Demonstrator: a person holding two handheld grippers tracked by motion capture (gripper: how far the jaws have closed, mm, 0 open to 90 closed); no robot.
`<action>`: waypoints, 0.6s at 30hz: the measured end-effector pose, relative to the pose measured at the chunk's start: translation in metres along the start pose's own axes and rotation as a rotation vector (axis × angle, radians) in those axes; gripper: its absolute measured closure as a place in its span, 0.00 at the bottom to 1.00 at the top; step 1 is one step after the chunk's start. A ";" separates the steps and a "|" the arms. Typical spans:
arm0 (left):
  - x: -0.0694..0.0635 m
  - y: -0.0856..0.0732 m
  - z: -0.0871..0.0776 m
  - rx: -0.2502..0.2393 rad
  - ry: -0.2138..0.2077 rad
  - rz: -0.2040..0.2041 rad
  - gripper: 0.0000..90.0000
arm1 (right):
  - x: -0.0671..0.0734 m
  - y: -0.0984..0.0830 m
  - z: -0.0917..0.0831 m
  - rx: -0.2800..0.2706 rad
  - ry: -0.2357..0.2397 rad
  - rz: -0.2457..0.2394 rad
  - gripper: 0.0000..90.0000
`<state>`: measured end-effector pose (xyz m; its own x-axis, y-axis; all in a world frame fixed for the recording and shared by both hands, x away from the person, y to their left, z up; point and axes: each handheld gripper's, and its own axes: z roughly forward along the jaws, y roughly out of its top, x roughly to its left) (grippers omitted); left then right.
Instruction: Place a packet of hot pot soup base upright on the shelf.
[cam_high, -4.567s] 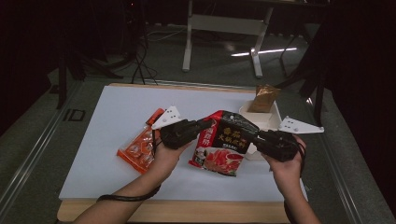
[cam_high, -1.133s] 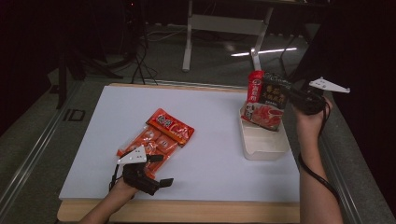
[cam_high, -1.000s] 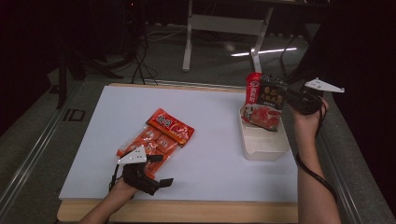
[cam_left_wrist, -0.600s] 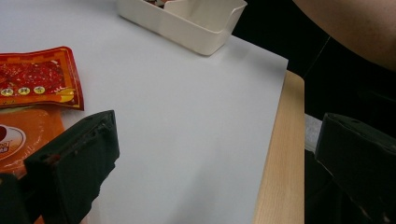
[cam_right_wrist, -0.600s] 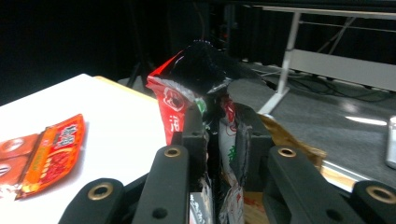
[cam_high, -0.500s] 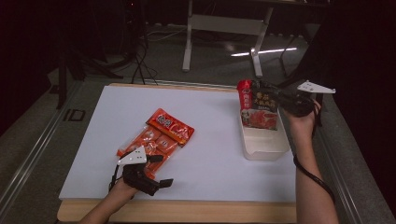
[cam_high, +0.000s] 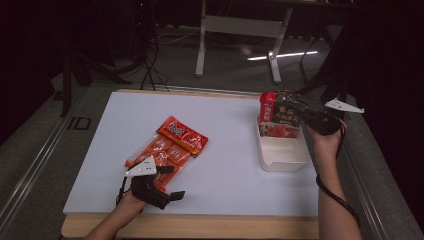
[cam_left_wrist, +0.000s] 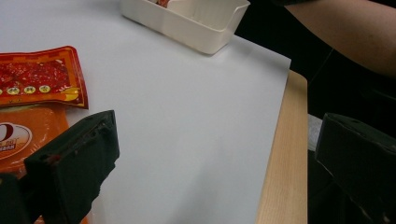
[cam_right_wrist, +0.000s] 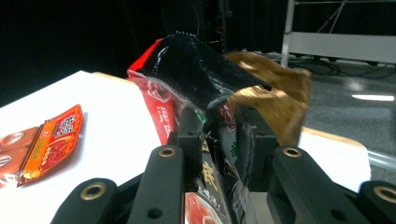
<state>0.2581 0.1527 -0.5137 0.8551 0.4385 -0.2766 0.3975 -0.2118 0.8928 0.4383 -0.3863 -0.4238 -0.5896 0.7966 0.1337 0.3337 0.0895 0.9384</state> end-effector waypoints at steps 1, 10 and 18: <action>0.000 0.000 0.000 0.000 0.000 0.000 0.00 | -0.001 -0.002 -0.002 -0.001 -0.003 0.013 0.78; 0.001 0.001 -0.003 -0.019 0.026 0.031 0.00 | 0.008 0.006 -0.026 -0.062 -0.068 0.053 0.48; 0.008 0.002 -0.010 -0.032 0.048 -0.019 0.02 | 0.047 0.025 -0.049 -0.055 -0.128 -0.038 0.29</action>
<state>0.2628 0.1644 -0.5104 0.8302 0.4839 -0.2769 0.4021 -0.1756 0.8986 0.3824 -0.3758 -0.3783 -0.5008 0.8635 0.0593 0.2706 0.0911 0.9584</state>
